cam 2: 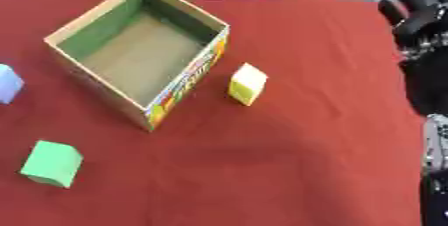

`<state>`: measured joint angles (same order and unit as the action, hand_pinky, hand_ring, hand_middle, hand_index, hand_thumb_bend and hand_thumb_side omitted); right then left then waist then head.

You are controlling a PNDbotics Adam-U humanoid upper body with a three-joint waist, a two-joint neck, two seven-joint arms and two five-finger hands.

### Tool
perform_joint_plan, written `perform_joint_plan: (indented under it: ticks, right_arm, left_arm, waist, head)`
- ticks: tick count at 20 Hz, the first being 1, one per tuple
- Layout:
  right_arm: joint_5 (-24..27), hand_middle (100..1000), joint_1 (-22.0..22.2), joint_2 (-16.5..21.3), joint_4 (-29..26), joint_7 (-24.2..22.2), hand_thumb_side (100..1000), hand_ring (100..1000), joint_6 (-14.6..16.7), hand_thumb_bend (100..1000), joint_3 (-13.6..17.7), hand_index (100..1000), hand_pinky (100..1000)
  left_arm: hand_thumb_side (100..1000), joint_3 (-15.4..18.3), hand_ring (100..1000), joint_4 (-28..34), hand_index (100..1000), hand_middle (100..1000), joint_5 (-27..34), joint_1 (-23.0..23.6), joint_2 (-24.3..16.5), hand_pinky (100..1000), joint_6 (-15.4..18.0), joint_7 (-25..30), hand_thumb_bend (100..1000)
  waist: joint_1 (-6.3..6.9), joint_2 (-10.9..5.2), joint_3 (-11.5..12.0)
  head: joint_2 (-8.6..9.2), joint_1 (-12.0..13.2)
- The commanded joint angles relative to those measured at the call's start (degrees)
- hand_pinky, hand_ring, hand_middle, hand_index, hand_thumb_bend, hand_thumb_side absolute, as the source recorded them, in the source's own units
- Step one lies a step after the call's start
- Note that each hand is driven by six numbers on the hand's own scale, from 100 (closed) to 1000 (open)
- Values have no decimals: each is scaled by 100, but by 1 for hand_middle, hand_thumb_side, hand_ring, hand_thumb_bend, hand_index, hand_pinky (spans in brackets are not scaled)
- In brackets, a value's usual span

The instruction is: Pick up objects on the table and place them in the box.

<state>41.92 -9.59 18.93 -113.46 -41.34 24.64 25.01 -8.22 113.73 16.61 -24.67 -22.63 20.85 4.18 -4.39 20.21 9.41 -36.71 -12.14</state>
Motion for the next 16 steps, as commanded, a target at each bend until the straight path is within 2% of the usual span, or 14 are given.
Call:
perform_joint_plan:
  ticks: [1,8,16]
  right_arm:
    - [-9,632,-28,132,-113,-74,470,1000,50,100,25,953,1000]
    - [-4,632,-22,132,-113,-87,470,1000,54,100,22,953,1000]
    - [43,643,-34,271,-113,1,470,1000,137,100,75,954,1000]
  left_arm:
    - [579,13,851,86,831,773,1,-55,-112,854,3,26,100]
    - [579,15,852,86,831,773,1,-59,-112,854,3,24,100]
    - [579,76,851,86,831,772,45,-95,-140,853,31,-40,100]
  waist:
    - [-54,-60,-8]
    - [-59,-64,4]
    - [-72,-85,56]
  head:
    - [58,-4]
    - [65,-16]
    - [164,25]
